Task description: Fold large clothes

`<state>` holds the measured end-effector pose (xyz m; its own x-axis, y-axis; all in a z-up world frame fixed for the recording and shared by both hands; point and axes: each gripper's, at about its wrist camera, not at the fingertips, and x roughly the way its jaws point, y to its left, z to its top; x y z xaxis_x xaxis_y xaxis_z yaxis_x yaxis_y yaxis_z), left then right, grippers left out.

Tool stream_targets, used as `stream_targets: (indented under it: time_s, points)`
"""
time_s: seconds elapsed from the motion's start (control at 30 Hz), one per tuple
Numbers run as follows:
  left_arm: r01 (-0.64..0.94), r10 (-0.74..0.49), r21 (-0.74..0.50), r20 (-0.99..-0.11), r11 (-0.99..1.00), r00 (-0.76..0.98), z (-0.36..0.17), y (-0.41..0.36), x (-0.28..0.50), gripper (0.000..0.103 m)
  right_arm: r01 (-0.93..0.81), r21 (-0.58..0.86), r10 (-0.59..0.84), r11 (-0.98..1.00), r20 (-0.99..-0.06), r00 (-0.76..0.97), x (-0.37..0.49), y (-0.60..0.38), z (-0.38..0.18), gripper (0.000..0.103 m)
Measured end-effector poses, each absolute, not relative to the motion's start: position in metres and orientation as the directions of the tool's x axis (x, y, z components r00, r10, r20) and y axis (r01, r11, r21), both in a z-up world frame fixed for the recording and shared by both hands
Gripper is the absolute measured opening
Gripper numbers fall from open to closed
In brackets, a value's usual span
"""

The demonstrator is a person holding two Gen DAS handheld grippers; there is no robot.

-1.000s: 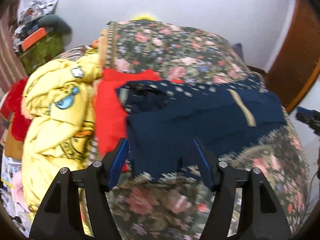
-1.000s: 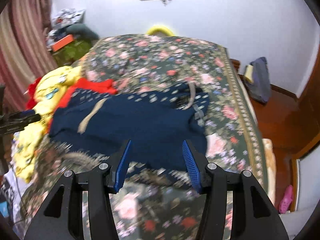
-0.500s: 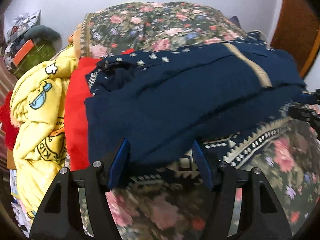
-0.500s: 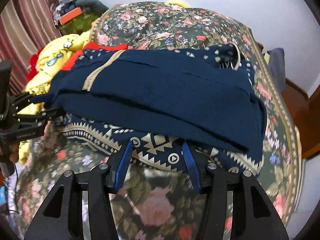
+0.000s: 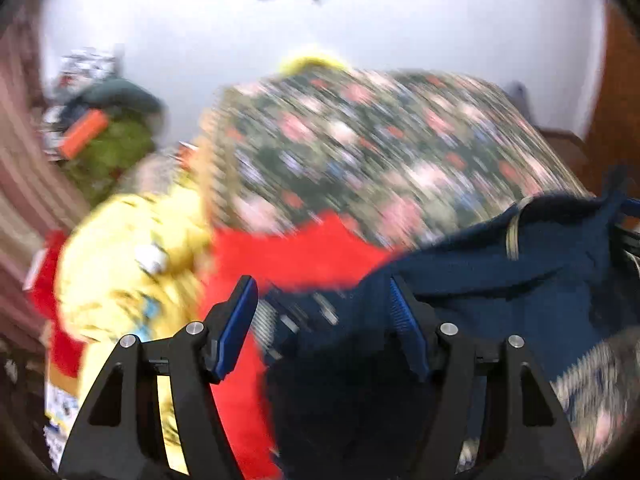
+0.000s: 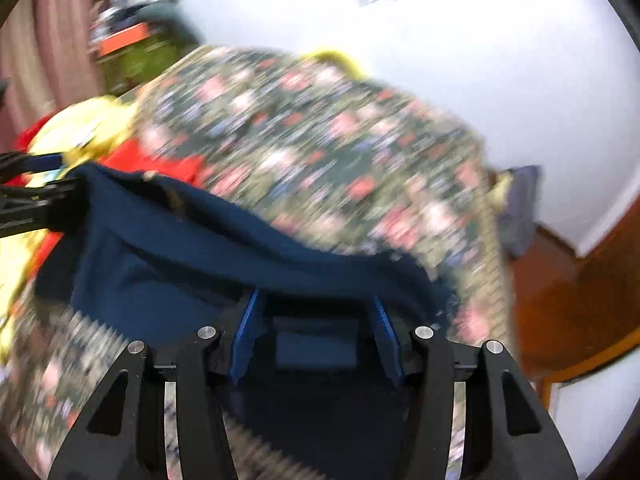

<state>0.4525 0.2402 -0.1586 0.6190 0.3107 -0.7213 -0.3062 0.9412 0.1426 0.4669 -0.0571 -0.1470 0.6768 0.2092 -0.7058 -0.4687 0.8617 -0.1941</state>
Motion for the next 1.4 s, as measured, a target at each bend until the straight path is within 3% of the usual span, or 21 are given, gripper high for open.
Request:
stream_targets:
  time_s: [0.13,0.17,0.33,0.53,0.6,0.63,0.7,0.83,1.0,1.1,1.23,1.4]
  points:
    - [-0.33,0.267,0.035,-0.668,0.943,0.695,-0.129,0.256,0.437,0.069,-0.479,-0.063,0.319,0.875,-0.669,0.671,0.459,-0.073,-0.126,0.05]
    - [-0.32,0.256,0.03,-0.671,0.947,0.696,-0.129,0.256,0.434,0.069,-0.486,-0.045,0.333,0.873,-0.671,0.662,0.454,-0.074,-0.127,0.054]
    - [-0.216,0.198,0.074,-0.744,0.974,0.638,-0.164,0.232,0.417,0.07,-0.553,-0.039,0.361,0.832,-0.72,0.593,0.426,-0.061,-0.156,0.058]
    - [-0.115,0.028,-0.042,-0.837,0.993,0.547,-0.227,0.197,0.398,0.07,-0.603,0.002,0.361,0.798,-0.803,0.475,0.41,-0.045,-0.206,0.058]
    - [-0.127,0.035,-0.038,-0.849,0.991,0.528,-0.245,0.195,0.392,0.074,-0.596,-0.015,0.344,0.803,-0.805,0.483,0.407,-0.049,-0.216,0.062]
    - [-0.141,0.048,-0.033,-0.842,0.989,0.537,-0.251,0.198,0.385,0.083,-0.588,-0.03,0.34,0.808,-0.792,0.507,0.403,-0.054,-0.218,0.065]
    - [-0.174,0.08,-0.021,-0.829,0.984,0.553,-0.257,0.207,0.374,0.092,-0.559,-0.062,0.307,0.827,-0.783,0.541,0.4,-0.064,-0.216,0.076]
    - [-0.28,0.192,0.048,-0.836,0.959,0.514,-0.271,0.236,0.353,0.092,-0.52,-0.041,0.298,0.853,-0.78,0.55,0.403,-0.097,-0.218,0.076]
    - [-0.364,0.19,0.001,-0.854,0.931,0.485,-0.281,0.27,0.32,0.091,-0.446,0.098,0.351,0.89,-0.77,0.533,0.404,-0.143,-0.22,0.079]
    - [-0.404,0.239,0.028,-0.843,0.914,0.482,-0.279,0.278,0.299,0.091,-0.425,0.088,0.334,0.901,-0.765,0.551,0.397,-0.148,-0.219,0.079]
    - [-0.454,0.245,-0.002,-0.839,0.891,0.486,-0.271,0.289,0.277,0.091,-0.353,-0.058,0.183,0.934,-0.77,0.611,0.391,-0.149,-0.217,0.081]
    - [-0.507,0.244,-0.045,-0.838,0.861,0.488,-0.264,0.299,0.252,0.091,-0.327,-0.009,0.197,0.945,-0.782,0.592,0.382,-0.171,-0.214,0.081]
